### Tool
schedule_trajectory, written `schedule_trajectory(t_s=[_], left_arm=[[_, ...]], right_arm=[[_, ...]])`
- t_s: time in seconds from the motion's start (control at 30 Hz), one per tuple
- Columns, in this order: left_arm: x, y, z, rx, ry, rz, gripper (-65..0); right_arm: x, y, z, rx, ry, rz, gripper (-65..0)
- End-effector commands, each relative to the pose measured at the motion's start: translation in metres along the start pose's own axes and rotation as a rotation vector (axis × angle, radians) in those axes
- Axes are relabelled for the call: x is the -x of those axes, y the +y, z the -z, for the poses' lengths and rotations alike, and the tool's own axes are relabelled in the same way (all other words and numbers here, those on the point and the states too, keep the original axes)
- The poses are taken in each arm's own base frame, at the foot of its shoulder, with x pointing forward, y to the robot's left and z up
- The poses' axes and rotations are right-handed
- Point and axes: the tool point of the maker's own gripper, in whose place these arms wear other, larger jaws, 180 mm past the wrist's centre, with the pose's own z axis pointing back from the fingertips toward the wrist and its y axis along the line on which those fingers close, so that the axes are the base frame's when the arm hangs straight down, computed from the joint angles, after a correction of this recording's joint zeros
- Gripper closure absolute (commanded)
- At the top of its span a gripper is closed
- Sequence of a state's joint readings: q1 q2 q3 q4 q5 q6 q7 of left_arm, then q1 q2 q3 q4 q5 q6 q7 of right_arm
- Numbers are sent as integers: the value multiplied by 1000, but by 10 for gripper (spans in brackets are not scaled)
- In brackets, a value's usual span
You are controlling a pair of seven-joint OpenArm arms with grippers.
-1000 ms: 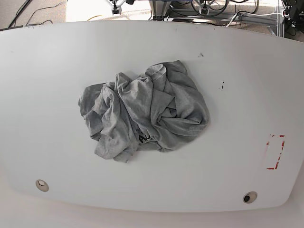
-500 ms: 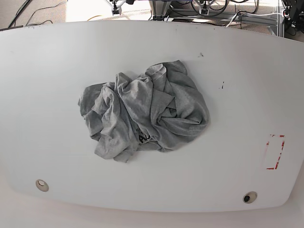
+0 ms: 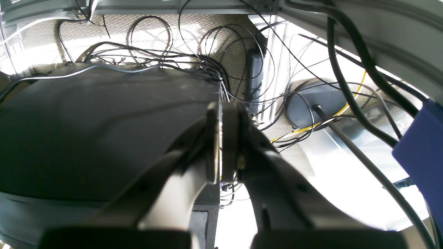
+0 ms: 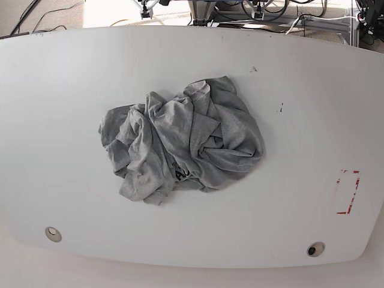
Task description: Layout the t-shirt on the table in an organized manner, then fold the t-shirt properly
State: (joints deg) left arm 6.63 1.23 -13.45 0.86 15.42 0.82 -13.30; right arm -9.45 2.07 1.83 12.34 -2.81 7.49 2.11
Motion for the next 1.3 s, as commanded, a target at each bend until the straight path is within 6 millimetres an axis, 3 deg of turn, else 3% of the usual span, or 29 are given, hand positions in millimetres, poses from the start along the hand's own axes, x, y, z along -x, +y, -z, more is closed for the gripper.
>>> schedule_trajectory(t_s=[0.0,1.2,1.27], left_arm=[[4,1,-1,-1,7,5,-10],[7,0,-1,7,4,6,-9],[4,2,-1,-6,-7,2,-3]], right_arm=[[6,0,-1,-1,11,-2,-14],[2,0,-1,-1,-12,-6,-14],[-9,3,0,-11,-31,-9,-13]])
